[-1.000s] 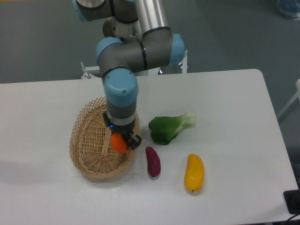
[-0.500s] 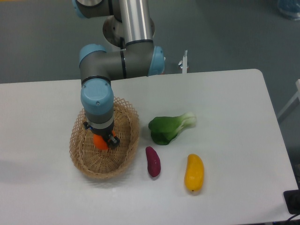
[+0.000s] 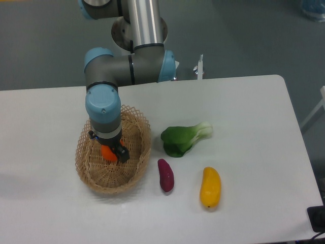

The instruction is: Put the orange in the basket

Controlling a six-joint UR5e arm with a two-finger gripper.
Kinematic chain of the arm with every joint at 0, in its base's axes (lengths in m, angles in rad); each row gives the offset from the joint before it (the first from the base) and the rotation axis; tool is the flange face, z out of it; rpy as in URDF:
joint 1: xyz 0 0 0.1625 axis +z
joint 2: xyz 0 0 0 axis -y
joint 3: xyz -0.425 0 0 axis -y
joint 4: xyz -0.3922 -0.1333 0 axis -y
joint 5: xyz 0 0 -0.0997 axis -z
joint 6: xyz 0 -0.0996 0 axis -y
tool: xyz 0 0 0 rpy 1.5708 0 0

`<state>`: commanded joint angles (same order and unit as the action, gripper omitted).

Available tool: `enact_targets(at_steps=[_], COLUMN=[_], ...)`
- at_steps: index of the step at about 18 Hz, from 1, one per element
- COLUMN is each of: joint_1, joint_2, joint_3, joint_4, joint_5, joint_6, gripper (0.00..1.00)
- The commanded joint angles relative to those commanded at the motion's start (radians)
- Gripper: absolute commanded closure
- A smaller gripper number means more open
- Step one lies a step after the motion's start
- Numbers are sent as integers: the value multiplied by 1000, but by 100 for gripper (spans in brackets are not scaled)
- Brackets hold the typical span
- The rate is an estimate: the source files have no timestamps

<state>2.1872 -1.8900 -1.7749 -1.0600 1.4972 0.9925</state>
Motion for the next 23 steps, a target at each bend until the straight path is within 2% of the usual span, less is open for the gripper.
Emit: enact_targets(at_steps=[3,5,7,12,15,19,23], joint_1=[101,228,308,466,557,618,646], joint_2=[12,14,11,-1,-12,-38,-78], joint_3=[20,43,66,97,117,143,189], joint_4=[34,64,58,23,-5,15,3], joint_5=[-2,-3,-8,-81,-94,-89,-84], joint_6=[5,11,31,202,358,428,530], gripper=[0,0,0,0,0,0,0])
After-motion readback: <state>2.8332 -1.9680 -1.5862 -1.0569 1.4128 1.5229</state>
